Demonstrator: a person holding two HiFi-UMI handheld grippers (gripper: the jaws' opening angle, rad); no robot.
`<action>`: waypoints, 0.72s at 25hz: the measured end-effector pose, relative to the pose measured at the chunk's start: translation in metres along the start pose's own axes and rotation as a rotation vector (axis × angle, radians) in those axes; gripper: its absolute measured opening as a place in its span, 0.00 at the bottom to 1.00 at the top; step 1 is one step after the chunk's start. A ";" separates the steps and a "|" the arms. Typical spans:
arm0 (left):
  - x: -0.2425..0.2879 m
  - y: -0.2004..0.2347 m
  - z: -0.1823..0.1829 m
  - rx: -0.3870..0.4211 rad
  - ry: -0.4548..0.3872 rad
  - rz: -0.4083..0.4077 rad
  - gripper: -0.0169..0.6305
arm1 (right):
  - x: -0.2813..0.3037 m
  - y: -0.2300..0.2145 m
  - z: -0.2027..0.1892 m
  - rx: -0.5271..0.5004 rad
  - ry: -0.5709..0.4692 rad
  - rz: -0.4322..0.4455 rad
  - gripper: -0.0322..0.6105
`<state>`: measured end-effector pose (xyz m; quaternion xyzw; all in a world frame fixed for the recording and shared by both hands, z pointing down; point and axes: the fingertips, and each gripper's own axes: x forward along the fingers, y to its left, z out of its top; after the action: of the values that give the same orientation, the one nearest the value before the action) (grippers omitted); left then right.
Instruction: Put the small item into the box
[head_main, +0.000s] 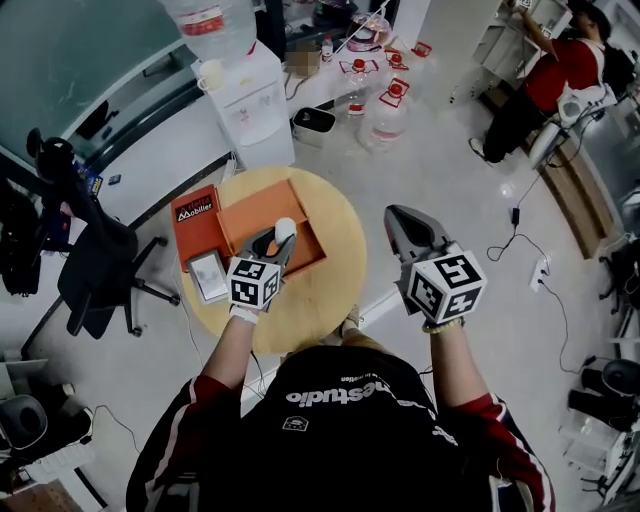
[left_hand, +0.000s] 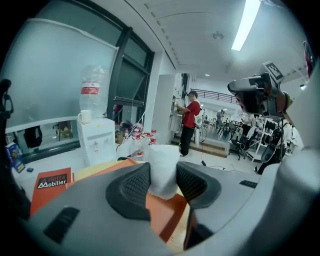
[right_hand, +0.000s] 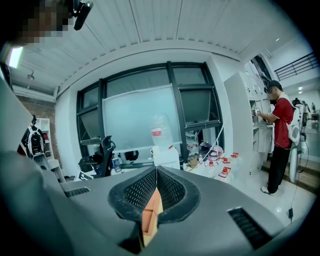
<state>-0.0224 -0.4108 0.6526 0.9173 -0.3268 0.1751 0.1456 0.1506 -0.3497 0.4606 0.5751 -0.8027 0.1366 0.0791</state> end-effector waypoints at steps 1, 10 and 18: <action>0.004 0.001 -0.002 0.001 0.010 -0.003 0.29 | 0.002 -0.002 0.000 0.002 0.001 0.000 0.09; 0.033 0.002 -0.024 0.001 0.103 -0.016 0.29 | 0.011 -0.017 -0.002 0.014 0.019 0.004 0.09; 0.057 -0.001 -0.058 -0.033 0.195 -0.028 0.29 | 0.015 -0.026 -0.010 0.029 0.039 0.007 0.09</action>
<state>0.0064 -0.4190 0.7285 0.8979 -0.3009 0.2560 0.1942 0.1698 -0.3682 0.4781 0.5705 -0.8010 0.1598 0.0857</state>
